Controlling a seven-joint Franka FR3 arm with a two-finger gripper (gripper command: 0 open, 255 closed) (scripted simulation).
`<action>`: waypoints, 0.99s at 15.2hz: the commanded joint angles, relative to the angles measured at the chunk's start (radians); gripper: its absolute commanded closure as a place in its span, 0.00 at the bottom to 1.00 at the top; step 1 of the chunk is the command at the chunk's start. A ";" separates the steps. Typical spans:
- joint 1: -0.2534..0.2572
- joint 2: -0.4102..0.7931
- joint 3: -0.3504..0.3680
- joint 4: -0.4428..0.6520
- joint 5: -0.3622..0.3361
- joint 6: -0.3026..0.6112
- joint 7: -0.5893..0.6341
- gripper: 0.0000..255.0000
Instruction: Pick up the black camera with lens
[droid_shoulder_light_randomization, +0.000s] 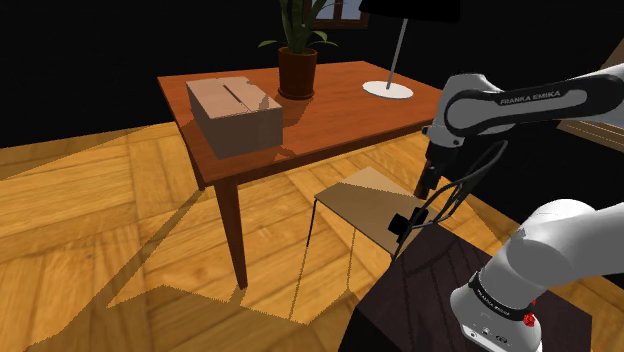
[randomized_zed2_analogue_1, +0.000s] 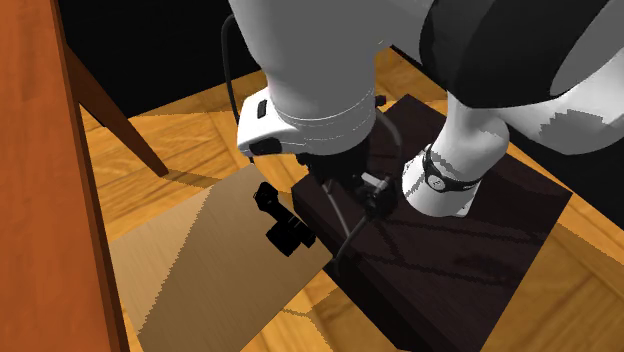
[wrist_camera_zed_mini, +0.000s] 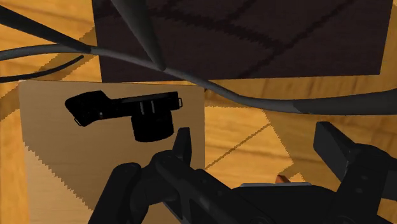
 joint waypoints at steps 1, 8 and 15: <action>-0.074 0.047 0.020 -0.021 -0.218 0.074 -0.057 0.00; -0.187 0.315 -0.035 -0.030 -0.282 0.378 -0.181 0.00; -0.225 0.646 -0.120 0.050 -0.296 0.656 -0.298 0.00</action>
